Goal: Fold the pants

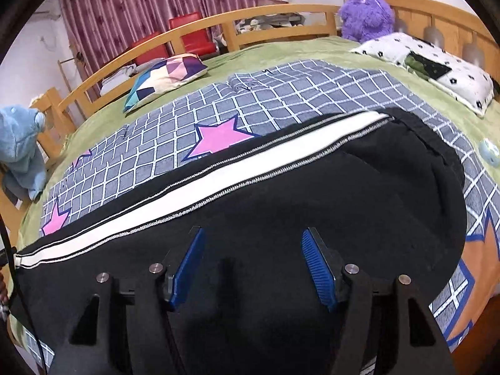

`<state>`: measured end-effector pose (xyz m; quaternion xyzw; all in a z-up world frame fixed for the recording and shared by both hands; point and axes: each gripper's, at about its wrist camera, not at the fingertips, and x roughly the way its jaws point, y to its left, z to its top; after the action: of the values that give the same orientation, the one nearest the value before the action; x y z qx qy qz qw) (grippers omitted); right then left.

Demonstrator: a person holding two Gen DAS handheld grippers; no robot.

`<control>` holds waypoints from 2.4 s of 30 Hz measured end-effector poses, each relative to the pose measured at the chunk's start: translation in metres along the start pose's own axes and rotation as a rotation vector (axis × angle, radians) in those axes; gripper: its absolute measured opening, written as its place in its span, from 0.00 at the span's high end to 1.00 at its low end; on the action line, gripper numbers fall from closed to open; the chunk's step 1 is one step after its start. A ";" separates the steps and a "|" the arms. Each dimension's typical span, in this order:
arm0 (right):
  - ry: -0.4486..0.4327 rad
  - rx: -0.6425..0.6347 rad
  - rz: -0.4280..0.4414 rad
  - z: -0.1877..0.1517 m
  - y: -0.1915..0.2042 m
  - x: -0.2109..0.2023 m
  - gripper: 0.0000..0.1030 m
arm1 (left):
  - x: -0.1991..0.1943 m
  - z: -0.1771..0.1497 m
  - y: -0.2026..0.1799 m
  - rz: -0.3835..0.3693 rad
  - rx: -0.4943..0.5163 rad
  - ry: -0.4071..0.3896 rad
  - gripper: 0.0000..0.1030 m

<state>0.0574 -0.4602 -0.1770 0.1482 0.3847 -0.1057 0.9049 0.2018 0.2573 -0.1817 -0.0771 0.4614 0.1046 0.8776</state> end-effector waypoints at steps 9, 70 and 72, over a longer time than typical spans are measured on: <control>-0.020 0.027 -0.043 0.006 0.000 0.002 0.33 | -0.029 0.020 0.006 -0.063 0.075 -0.187 0.79; 0.015 -0.082 -0.044 -0.013 0.039 -0.001 0.33 | -0.070 -0.120 0.073 -0.193 -0.281 -0.139 0.78; 0.017 -0.094 -0.028 -0.013 0.042 -0.002 0.33 | -0.053 -0.123 0.073 -0.166 -0.286 -0.038 0.66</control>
<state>0.0600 -0.4165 -0.1766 0.1012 0.3988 -0.0990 0.9060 0.0565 0.2936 -0.2102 -0.2372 0.4172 0.0980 0.8719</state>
